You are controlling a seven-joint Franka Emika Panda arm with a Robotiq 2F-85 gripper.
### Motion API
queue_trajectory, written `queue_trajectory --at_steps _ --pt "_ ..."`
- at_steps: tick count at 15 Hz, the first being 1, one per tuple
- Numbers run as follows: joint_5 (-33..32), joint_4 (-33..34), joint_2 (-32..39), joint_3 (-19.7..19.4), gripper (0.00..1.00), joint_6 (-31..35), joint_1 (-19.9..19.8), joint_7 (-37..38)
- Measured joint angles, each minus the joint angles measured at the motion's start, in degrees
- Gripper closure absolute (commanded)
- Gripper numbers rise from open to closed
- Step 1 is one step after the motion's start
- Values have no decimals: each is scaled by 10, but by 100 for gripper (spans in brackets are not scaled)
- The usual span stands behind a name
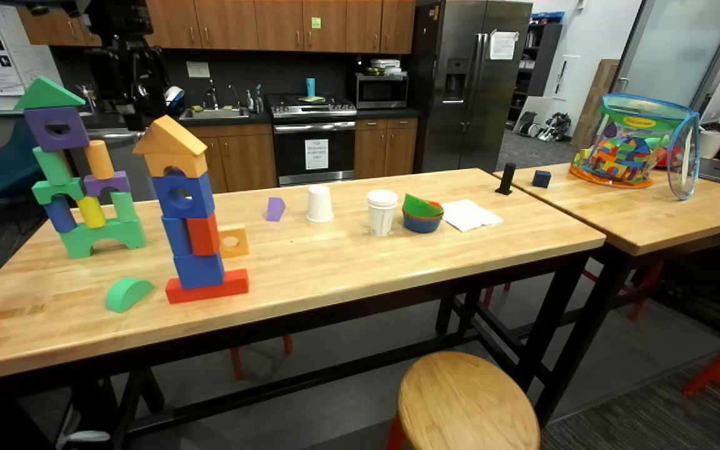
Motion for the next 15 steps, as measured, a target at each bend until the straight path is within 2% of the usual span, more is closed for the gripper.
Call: queue_trajectory --at_steps 6,9,15 --pt "-3 0 -30 7 0 -21 4 -49" --pt "-27 0 -61 15 0 -40 8 -82" --pt "-87 -9 -117 29 0 -47 15 -247"
